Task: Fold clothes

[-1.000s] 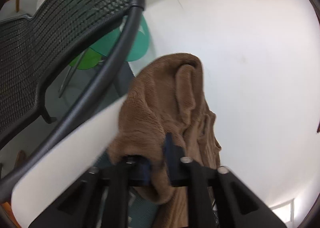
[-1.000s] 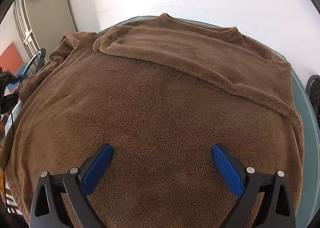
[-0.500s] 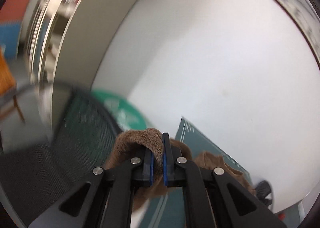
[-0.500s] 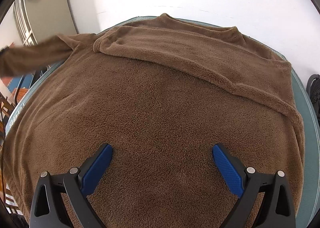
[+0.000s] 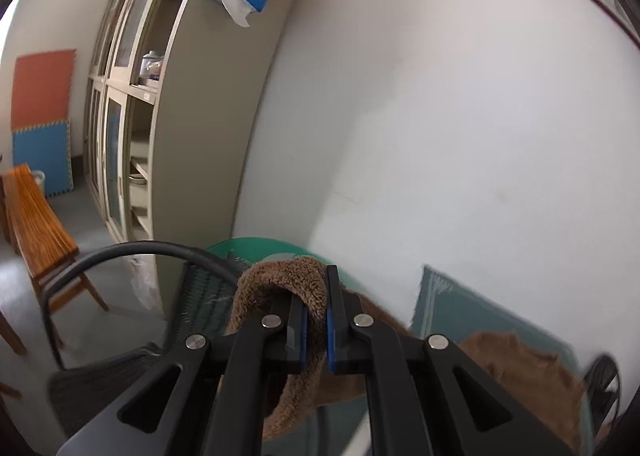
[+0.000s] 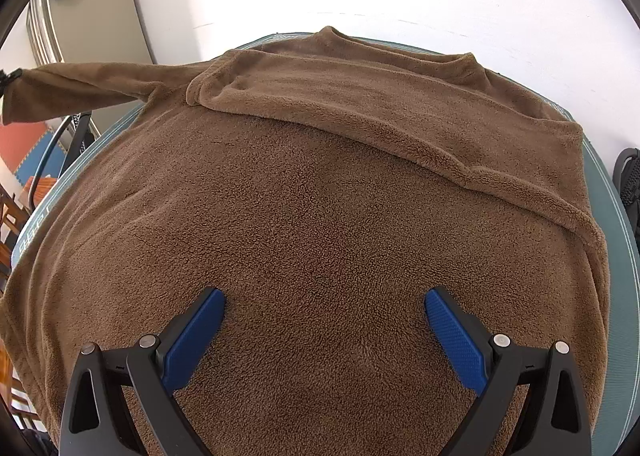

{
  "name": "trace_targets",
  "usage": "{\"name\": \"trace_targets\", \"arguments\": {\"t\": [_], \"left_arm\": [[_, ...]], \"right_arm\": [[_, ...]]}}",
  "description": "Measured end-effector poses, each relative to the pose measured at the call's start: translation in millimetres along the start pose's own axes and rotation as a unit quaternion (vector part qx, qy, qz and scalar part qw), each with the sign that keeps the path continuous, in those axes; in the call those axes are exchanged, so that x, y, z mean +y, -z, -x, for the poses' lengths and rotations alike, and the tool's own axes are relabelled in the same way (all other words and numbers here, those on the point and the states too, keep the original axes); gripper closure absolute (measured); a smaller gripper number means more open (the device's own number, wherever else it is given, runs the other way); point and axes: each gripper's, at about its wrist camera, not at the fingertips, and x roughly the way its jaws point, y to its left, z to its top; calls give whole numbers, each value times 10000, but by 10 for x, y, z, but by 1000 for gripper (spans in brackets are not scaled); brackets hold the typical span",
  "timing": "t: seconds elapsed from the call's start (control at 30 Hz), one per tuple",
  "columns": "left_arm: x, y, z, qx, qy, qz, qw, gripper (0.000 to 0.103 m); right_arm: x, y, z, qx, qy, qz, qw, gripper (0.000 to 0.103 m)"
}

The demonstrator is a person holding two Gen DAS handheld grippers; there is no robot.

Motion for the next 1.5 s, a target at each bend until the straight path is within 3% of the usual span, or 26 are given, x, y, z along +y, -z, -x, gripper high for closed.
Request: {"name": "trace_targets", "arguments": {"t": [0.1, 0.2, 0.3, 0.4, 0.53, 0.67, 0.73, 0.83, 0.9, 0.97, 1.03, 1.17, 1.2, 1.23, 1.37, 1.43, 1.5], "left_arm": [[-352, -99, 32, -190, 422, -65, 9989, 96], [-971, -38, 49, -131, 1103, -544, 9923, 96], [-1590, 22, 66, -71, 1775, -1019, 9788, 96], [-2220, 226, 83, 161, 2410, -1567, 9577, 96], [-3051, 652, 111, 615, 3238, -2353, 9143, 96], [-3715, 1183, 147, 1208, 3775, -3191, 8609, 95], [-3989, 1506, 164, 1632, 3914, -3595, 8312, 90], [-4262, 1943, 182, 2163, 3973, -4134, 7902, 61], [-4345, 2215, 228, 2339, 3923, -4522, 7661, 35], [-4373, 2470, 281, 2386, 3783, -4962, 7442, 24], [-4384, 2653, 344, 2371, 3667, -5289, 7277, 23], [-4288, 2753, 300, 2640, 3570, -5424, 7132, 21], [-4260, 2747, 271, 2757, 3567, -5391, 7114, 21], [-4223, 2730, 245, 2836, 3560, -5307, 7150, 21], [-4075, 2589, 210, 3089, 3813, -4637, 7377, 21], [-3969, 2437, 178, 3141, 3937, -4177, 7562, 21], [-3824, 2293, 129, 3099, 3906, -3781, 7801, 21]], "right_arm": [[2, -1, 1, -1, 1, -1, 10000, 1], [-7, 3, 5, -12, -21, -22, 10000, 1], [-20, 9, 15, -33, -62, -63, 10000, 1], [-36, 9, 24, -55, -115, -108, 9999, 1], [-55, 7, 36, -88, -193, -179, 9996, 1], [-91, 14, 50, -132, -296, -282, 9991, 1], [-115, 13, 59, -158, -359, -343, 9986, 1], [-135, 10, 68, -183, -422, -403, 9981, 1], [-146, 7, 73, -199, -461, -439, 9978, 1], [-152, 5, 77, -209, -485, -462, 9975, 1], [-150, 1, 79, -214, -497, -475, 9974, 1], [-153, 6, 87, -215, -491, -474, 9974, 1], [-153, 9, 89, -215, -489, -473, 9974, 1], [-154, 11, 90, -215, -488, -473, 9975, 1], [-167, 22, 101, -238, -511, -528, 9970, 1], [-203, 27, 111, -280, -593, -629, 9959, 1], [-234, 28, 138, -331, -681, -710, 9946, 1]]}}
